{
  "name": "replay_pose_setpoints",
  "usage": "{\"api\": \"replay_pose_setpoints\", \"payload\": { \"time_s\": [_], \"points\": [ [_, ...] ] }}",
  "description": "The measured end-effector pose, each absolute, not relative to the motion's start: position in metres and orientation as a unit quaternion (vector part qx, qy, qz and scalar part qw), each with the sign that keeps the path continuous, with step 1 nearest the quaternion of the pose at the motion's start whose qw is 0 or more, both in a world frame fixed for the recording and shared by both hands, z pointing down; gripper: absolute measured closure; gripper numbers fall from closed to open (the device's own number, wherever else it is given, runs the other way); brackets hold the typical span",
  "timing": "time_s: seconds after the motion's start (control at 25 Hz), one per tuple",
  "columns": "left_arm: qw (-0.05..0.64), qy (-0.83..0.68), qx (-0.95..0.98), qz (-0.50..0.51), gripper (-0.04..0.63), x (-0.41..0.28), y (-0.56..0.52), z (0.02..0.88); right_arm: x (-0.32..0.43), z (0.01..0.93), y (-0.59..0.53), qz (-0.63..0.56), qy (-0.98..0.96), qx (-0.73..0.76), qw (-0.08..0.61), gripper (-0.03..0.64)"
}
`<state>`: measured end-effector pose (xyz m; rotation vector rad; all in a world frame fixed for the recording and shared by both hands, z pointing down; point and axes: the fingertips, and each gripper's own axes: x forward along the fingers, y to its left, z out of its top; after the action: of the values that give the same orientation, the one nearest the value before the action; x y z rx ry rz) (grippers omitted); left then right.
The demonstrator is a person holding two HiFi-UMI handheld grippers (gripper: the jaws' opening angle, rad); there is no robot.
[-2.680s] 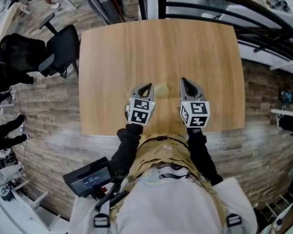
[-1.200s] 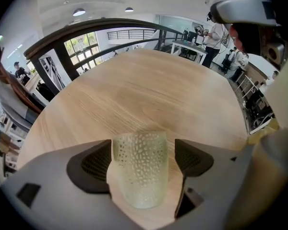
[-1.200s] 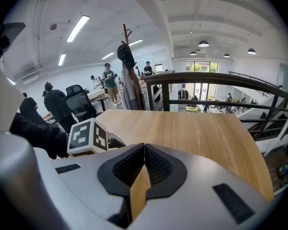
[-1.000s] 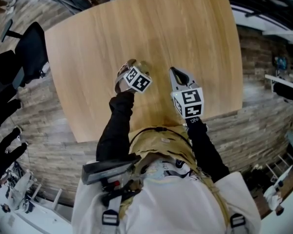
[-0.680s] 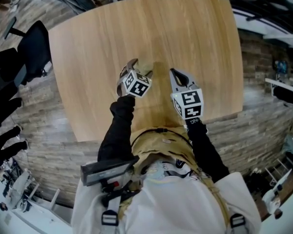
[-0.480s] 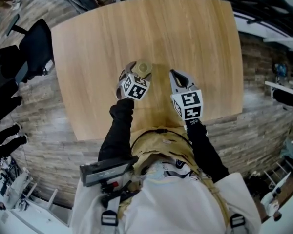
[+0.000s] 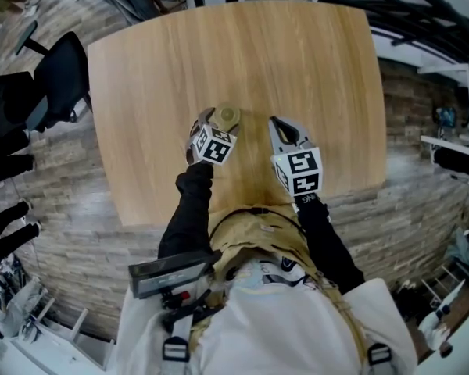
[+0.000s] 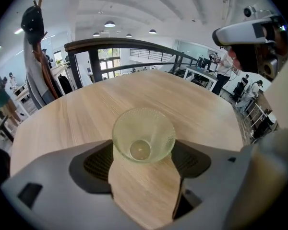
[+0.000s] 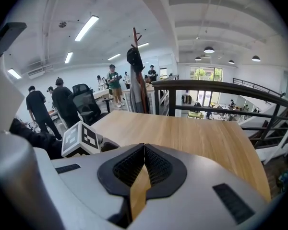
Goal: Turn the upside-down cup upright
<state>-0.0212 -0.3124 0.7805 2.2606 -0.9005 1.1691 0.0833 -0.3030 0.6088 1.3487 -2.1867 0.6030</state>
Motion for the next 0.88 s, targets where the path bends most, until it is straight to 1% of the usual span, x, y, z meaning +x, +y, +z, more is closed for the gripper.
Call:
{"api": "replay_pose_setpoints", "payload": {
  "time_s": [0.12, 0.24, 0.36, 0.4, 0.44, 0.48, 0.52, 0.64, 0.76, 0.88],
  "points": [
    [0.225, -0.331, 0.812, 0.426, 0.204, -0.025, -0.309, 0.781, 0.085, 0.602, -0.298, 0.216, -0.803, 0.499, 0.243, 0.595],
    [0.23, -0.354, 0.806, 0.415, 0.202, -0.039, -0.304, 0.769, 0.088, 0.596, -0.296, 0.21, -0.803, 0.506, 0.235, 0.595],
    [0.24, -0.398, 0.801, 0.377, 0.206, -0.059, -0.295, 0.729, 0.087, 0.582, -0.292, 0.201, -0.805, 0.512, 0.223, 0.595],
    [0.242, -0.415, 0.799, 0.361, 0.241, -0.065, -0.29, 0.712, 0.086, 0.577, -0.288, 0.199, -0.806, 0.512, 0.218, 0.595],
    [0.243, -0.434, 0.798, 0.341, 0.321, -0.071, -0.286, 0.696, 0.084, 0.571, -0.284, 0.197, -0.808, 0.513, 0.213, 0.595],
    [0.242, -0.453, 0.797, 0.319, 0.383, -0.076, -0.284, 0.681, 0.083, 0.565, -0.281, 0.194, -0.811, 0.512, 0.207, 0.595],
    [0.239, -0.471, 0.796, 0.296, 0.414, -0.08, -0.285, 0.666, 0.081, 0.558, -0.28, 0.188, -0.814, 0.512, 0.2, 0.595],
    [0.215, -0.518, 0.792, 0.239, 0.48, -0.089, -0.301, 0.62, 0.073, 0.525, -0.289, 0.161, -0.827, 0.511, 0.17, 0.595],
    [0.179, -0.544, 0.795, 0.201, 0.588, -0.089, -0.306, 0.573, 0.066, 0.487, -0.29, 0.132, -0.837, 0.513, 0.139, 0.595],
    [0.15, -0.557, 0.799, 0.17, 0.594, -0.085, -0.307, 0.531, 0.061, 0.455, -0.285, 0.101, -0.843, 0.514, 0.122, 0.595]
  ]
}}
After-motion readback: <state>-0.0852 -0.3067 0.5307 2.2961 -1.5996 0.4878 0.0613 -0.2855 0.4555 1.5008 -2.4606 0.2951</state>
